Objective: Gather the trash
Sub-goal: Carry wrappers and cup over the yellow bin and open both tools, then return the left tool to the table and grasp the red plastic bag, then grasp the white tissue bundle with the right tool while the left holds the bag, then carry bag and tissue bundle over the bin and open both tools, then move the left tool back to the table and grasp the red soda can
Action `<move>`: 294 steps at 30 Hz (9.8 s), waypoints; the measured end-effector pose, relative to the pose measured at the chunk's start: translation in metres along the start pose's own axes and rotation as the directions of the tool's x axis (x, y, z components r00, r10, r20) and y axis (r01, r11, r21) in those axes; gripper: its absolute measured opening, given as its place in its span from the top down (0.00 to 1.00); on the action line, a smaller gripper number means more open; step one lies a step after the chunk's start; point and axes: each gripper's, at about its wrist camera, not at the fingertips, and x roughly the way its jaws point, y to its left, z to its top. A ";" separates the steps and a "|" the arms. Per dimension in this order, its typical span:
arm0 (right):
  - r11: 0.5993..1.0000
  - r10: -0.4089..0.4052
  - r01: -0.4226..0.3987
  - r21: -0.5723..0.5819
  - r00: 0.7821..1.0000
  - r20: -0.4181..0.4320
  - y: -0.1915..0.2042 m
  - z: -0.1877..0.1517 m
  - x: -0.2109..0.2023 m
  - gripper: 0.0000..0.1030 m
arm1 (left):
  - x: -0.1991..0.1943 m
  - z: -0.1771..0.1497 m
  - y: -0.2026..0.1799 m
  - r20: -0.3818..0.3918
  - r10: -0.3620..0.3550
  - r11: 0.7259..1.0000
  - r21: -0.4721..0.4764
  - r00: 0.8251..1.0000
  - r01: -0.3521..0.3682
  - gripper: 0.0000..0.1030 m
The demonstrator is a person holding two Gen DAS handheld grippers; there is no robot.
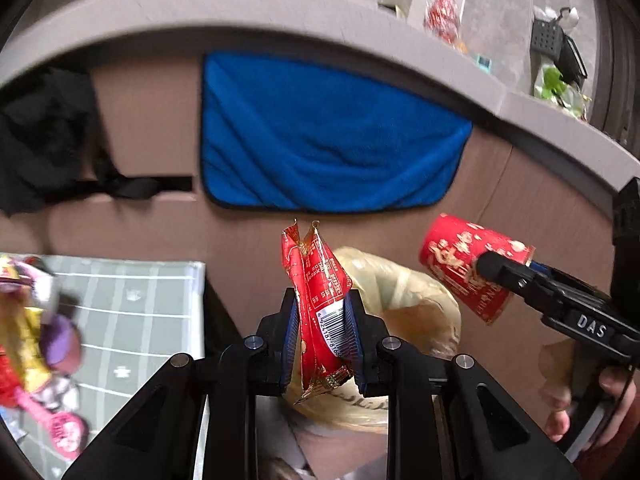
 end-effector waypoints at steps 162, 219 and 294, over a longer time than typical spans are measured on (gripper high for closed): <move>0.930 0.278 -0.267 -0.251 0.961 0.010 0.172 0.009 -0.009 0.53 | -0.180 -0.005 0.108 0.248 0.246 0.967 -0.128 0.937 -0.220 0.55; 0.996 0.011 -0.008 0.086 0.999 -0.031 -0.049 -0.009 0.048 0.52 | 0.081 0.001 0.000 -0.137 -0.156 0.988 -0.027 0.978 0.153 0.55; 0.876 0.380 -0.449 -0.179 0.869 -0.318 0.263 -0.059 0.165 0.37 | -0.050 -0.001 0.417 -0.076 0.244 0.839 -0.484 0.967 -0.250 0.32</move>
